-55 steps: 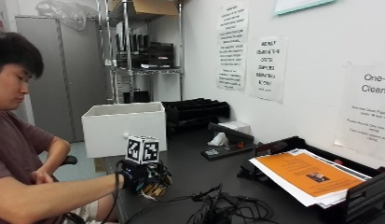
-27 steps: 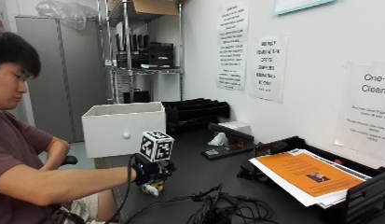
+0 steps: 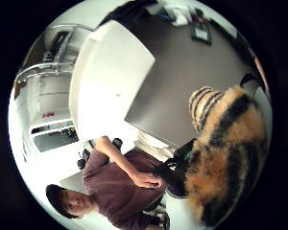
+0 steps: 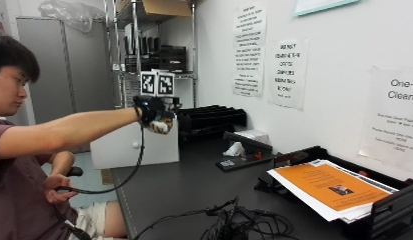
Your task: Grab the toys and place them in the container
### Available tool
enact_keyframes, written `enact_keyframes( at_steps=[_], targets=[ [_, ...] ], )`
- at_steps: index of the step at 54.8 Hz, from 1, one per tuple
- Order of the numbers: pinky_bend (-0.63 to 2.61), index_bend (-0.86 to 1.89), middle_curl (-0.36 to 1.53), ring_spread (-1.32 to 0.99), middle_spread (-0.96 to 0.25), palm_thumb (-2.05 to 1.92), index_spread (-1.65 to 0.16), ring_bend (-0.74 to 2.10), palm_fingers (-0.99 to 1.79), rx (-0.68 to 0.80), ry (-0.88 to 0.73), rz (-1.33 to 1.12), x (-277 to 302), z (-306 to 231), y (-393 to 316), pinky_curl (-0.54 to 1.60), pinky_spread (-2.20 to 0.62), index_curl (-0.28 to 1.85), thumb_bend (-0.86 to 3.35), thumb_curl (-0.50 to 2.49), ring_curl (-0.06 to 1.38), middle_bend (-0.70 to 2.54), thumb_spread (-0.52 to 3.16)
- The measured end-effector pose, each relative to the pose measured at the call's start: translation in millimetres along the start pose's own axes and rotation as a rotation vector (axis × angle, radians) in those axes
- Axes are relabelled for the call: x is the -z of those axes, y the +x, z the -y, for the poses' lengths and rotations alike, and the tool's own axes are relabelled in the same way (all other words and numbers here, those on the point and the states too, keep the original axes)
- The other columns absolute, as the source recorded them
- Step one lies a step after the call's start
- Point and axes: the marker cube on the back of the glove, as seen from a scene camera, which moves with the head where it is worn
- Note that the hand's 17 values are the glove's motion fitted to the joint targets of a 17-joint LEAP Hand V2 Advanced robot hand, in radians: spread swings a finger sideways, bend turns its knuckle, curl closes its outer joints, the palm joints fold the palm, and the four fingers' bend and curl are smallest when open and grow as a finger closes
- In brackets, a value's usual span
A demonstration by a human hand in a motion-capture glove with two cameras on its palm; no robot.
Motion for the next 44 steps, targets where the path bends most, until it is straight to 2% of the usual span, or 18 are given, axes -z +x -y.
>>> enact_keyframes(
  at_steps=[11, 19, 34, 36, 40, 44],
  targets=[
    [0.79, 1.23, 0.71, -0.41, -0.17, 0.52, -0.16, 1.12, 1.06, 0.064, 0.128, -0.023, 91.9, 27.1, -64.4, 0.49, -0.29, 0.81, 0.02, 0.86, 0.72, 1.19, 0.54],
    [0.80, 1.22, 0.72, -0.41, -0.17, 0.53, -0.15, 1.13, 1.05, 0.156, 0.168, -0.031, 126.9, 59.6, -144.1, 0.50, -0.29, 0.82, 0.01, 0.90, 0.72, 1.19, 0.53],
    [0.79, 1.22, 0.73, -0.41, -0.16, 0.53, -0.14, 1.14, 1.05, 0.409, 0.155, 0.011, 122.2, 109.4, -311.5, 0.52, -0.29, 0.84, -0.01, 0.98, 0.73, 1.18, 0.51],
    [0.79, 1.21, 0.73, -0.41, -0.16, 0.53, -0.14, 1.14, 1.05, 0.476, 0.148, 0.024, 117.7, 107.2, -325.0, 0.52, -0.29, 0.85, -0.01, 0.98, 0.73, 1.18, 0.51],
    [0.78, 1.22, 0.74, -0.40, -0.16, 0.52, -0.14, 1.14, 1.05, 0.708, 0.156, 0.080, 110.1, 92.2, -339.8, 0.52, -0.29, 0.85, -0.01, 1.00, 0.73, 1.18, 0.51],
    [0.78, 1.21, 0.74, -0.41, -0.16, 0.52, -0.15, 1.14, 1.05, 0.694, 0.181, 0.062, 101.0, 91.7, -356.0, 0.53, -0.29, 0.85, -0.01, 1.02, 0.73, 1.18, 0.50]
  ],
)
